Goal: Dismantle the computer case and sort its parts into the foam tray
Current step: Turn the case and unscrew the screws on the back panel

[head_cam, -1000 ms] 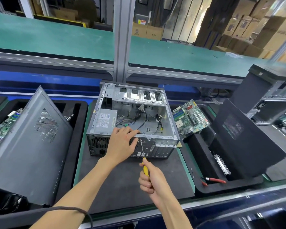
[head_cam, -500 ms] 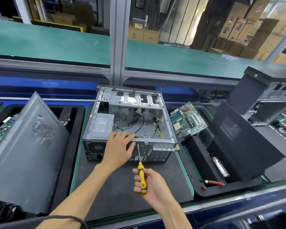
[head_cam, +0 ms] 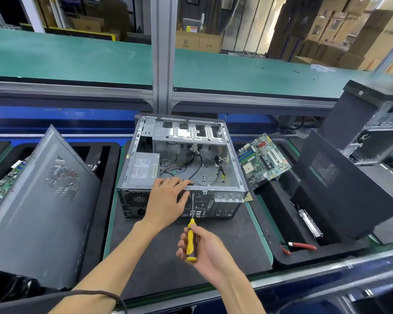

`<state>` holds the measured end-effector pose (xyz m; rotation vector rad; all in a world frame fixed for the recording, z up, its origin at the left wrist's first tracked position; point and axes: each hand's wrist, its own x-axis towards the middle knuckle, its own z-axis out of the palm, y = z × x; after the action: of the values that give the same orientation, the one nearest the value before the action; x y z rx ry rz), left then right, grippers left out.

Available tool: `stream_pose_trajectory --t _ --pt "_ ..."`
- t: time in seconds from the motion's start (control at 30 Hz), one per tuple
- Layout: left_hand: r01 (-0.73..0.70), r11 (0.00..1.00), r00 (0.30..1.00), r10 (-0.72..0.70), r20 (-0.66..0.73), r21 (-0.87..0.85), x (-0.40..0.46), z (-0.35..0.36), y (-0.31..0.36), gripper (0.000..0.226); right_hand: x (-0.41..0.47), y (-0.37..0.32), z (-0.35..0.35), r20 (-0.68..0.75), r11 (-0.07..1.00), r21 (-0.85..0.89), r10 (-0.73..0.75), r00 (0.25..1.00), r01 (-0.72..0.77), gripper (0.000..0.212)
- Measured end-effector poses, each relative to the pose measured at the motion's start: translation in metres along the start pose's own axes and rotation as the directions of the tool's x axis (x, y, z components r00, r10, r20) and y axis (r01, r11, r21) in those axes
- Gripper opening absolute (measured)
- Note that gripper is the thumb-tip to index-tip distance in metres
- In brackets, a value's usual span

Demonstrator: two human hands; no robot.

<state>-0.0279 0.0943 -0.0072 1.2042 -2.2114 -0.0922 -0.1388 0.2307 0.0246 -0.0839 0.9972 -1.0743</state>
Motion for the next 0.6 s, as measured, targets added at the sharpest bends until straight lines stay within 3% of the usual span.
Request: stream_pose_trajectory --t 0.13,0.23,0.33,0.4,0.43,0.5,0.57,0.6 --pt "-0.008 1.0 1.0 0.008 0.006 0.004 0.0 0.001 0.0 0.033 0.003 -0.001 0.0 -0.045 0.99 -0.116 -0.08 0.996 0.075 0.016" --pt "-0.018 1.0 1.0 0.018 0.015 -0.014 0.0 -0.001 0.0 0.032 0.007 -0.001 -0.001 -0.063 0.988 -0.136 -0.078 0.995 0.069 0.033" --pt "0.036 0.98 0.997 -0.048 -0.055 -0.197 -0.004 -0.009 0.008 0.026 0.011 0.001 -0.005 -0.06 0.982 -0.167 -0.097 0.993 0.086 0.039" --pt "0.141 0.915 0.965 -0.212 -0.155 -0.378 -0.014 -0.017 0.02 0.008 0.013 0.001 -0.006 -0.06 0.973 -0.202 -0.127 0.99 0.112 0.033" --pt "0.245 0.84 0.932 -0.342 -0.122 -0.484 -0.019 -0.019 0.027 0.005 0.014 0.0 -0.007 -0.061 0.965 -0.225 -0.15 0.987 0.133 0.03" --pt "0.541 0.543 0.802 -0.564 0.198 -0.643 -0.023 -0.021 0.04 0.021 0.014 -0.001 -0.009 -0.057 0.942 -0.28 -0.209 0.976 0.186 0.024" --pt "0.759 0.149 0.591 -0.566 0.575 -0.633 -0.021 -0.019 0.048 0.032 0.012 -0.002 -0.01 -0.063 0.911 -0.345 -0.263 0.963 0.227 0.02" --pt "0.791 -0.019 0.518 -0.512 0.686 -0.612 -0.02 -0.017 0.05 0.035 0.011 -0.003 -0.01 -0.068 0.897 -0.371 -0.283 0.957 0.239 0.019"
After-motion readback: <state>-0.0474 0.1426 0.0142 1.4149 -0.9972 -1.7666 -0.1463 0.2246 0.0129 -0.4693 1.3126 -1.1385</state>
